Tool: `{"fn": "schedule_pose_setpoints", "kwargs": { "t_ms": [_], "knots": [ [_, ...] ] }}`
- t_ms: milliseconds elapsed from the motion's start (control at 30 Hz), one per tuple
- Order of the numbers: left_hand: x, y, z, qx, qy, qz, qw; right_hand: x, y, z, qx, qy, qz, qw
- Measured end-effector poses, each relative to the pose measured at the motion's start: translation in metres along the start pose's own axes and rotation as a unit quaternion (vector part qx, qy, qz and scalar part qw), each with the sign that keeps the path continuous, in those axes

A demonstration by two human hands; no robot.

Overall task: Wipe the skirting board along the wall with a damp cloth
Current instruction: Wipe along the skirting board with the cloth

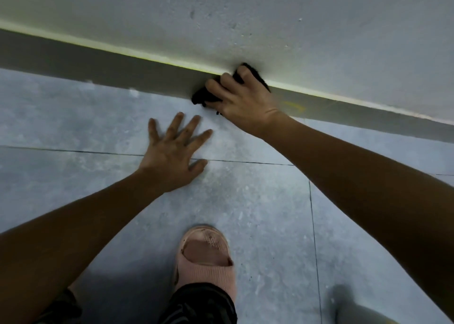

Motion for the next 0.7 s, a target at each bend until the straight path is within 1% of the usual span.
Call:
{"fn": "schedule_pose_setpoints", "kwargs": {
  "t_ms": [100, 167, 200, 233, 267, 300, 333, 367, 400, 433, 467, 533, 567, 600, 633, 700],
  "knots": [
    [0.0, 0.0, 0.0, 0.003, 0.008, -0.002, 1.0, -0.031, 0.0, -0.014, -0.001, 0.047, -0.016, 0.999],
    [-0.001, -0.001, 0.0, 0.002, 0.006, -0.004, 1.0, -0.056, -0.007, -0.025, 0.028, 0.1, -0.074, 0.992],
    [0.0, -0.002, 0.0, -0.001, 0.006, -0.008, 1.0, -0.071, -0.008, -0.031, 0.066, 0.131, -0.123, 0.982],
    [0.0, -0.002, 0.001, -0.003, 0.005, -0.01, 1.0, -0.084, -0.007, -0.036, 0.125, 0.155, -0.181, 0.963],
    [-0.001, -0.001, 0.001, -0.003, 0.007, -0.007, 1.0, -0.093, -0.002, -0.04, 0.2, 0.17, -0.25, 0.932],
    [-0.001, -0.001, 0.001, -0.001, 0.009, -0.006, 1.0, -0.101, 0.004, -0.041, 0.275, 0.171, -0.336, 0.884],
    [-0.001, -0.002, 0.002, 0.001, 0.01, -0.007, 1.0, -0.107, 0.011, -0.04, 0.356, 0.148, -0.43, 0.816],
    [-0.001, -0.002, 0.002, 0.003, 0.012, -0.008, 1.0, -0.111, 0.019, -0.039, 0.452, 0.095, -0.529, 0.712],
    [-0.002, -0.002, 0.002, 0.004, 0.014, -0.008, 1.0, -0.112, 0.028, -0.037, 0.545, 0.029, -0.614, 0.571],
    [-0.002, -0.002, 0.002, 0.007, 0.017, -0.008, 1.0, -0.11, 0.037, -0.038, 0.616, -0.032, -0.667, 0.418],
    [-0.001, -0.002, 0.002, 0.011, 0.019, -0.009, 1.0, -0.104, 0.043, -0.039, 0.663, -0.073, -0.687, 0.289],
    [-0.001, -0.002, 0.003, 0.019, 0.022, -0.01, 1.0, -0.079, 0.05, -0.042, 0.729, -0.111, -0.669, 0.09],
    [-0.001, -0.002, 0.004, 0.023, 0.023, -0.011, 0.999, -0.065, 0.048, -0.04, 0.751, -0.125, -0.648, 0.006],
    [-0.001, -0.002, 0.004, 0.027, 0.022, -0.012, 0.999, -0.051, 0.044, -0.037, 0.765, -0.137, -0.628, -0.049],
    [-0.001, -0.002, 0.004, 0.029, 0.02, -0.011, 0.999, -0.04, 0.038, -0.034, 0.771, -0.149, -0.613, -0.082],
    [-0.002, -0.003, 0.005, 0.03, 0.012, -0.01, 0.999, -0.029, 0.026, -0.03, 0.772, -0.159, -0.604, -0.117]
  ]
}}
Point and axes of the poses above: each hand's wrist, its own x-axis towards the middle knuckle, its own z-axis out of the back of the hand, y = z × x, the point moved 5 cm from there along x, towards the middle knuckle, and after that the axes turned 5 degrees about z, right-handed, at the moved point
